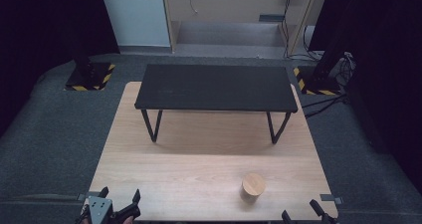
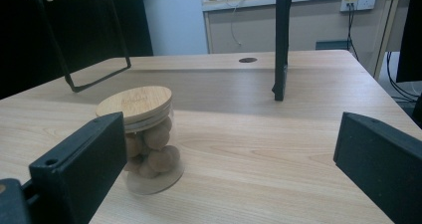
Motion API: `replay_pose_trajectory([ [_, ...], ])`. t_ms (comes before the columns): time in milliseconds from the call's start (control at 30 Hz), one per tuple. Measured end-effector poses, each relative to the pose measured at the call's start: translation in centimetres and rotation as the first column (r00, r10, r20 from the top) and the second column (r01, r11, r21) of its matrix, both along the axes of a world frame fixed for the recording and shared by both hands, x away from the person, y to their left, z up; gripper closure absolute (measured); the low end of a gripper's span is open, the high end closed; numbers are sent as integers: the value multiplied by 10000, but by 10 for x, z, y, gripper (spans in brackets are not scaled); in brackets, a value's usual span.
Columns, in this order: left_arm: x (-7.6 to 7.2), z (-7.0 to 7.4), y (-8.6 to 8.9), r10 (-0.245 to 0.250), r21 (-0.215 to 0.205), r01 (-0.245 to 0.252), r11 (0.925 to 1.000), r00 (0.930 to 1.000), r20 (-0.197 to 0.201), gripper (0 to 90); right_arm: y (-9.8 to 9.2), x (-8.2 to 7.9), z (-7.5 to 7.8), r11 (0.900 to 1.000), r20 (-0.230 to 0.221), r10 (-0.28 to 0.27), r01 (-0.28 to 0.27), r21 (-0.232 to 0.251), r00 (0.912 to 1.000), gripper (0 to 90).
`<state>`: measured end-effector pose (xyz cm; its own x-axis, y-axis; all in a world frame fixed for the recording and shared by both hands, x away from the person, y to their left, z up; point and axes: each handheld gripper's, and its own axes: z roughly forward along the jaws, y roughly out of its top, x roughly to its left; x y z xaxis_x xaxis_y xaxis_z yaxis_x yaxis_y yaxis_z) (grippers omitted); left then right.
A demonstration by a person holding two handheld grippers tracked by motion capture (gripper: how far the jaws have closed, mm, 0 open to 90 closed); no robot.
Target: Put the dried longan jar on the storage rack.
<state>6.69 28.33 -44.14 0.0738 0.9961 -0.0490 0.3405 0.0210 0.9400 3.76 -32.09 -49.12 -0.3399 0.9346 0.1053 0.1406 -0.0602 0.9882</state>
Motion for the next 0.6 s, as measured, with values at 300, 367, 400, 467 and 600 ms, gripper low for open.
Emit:
replay_pose_trajectory([
  [300, 1, 1, -1, -134, 31, 134, 9999, 9999, -6, 7, 0, -2, -1, 10000, 0, 63, -63, -16, 10000, 8],
  [367, 1, 1, -1, -140, 20, 140, 9999, 9999, -3, 7, 1, -3, -1, 10000, -4, 59, -59, -34, 10000, 9],
  [400, 0, 1, -2, -138, 5, 138, 9999, 9999, 23, 7, 2, -3, -2, 10000, -7, 91, -91, -35, 10000, 8],
  [467, 0, 1, -2, -144, 0, 144, 9999, 9999, 22, 7, 3, -3, -3, 9999, -12, 102, -102, -45, 9999, 8],
  [600, -1, 2, -3, -177, 23, 177, 9998, 9998, 52, 7, 6, -1, -3, 9998, 17, 190, -190, -80, 9998, 8],
])
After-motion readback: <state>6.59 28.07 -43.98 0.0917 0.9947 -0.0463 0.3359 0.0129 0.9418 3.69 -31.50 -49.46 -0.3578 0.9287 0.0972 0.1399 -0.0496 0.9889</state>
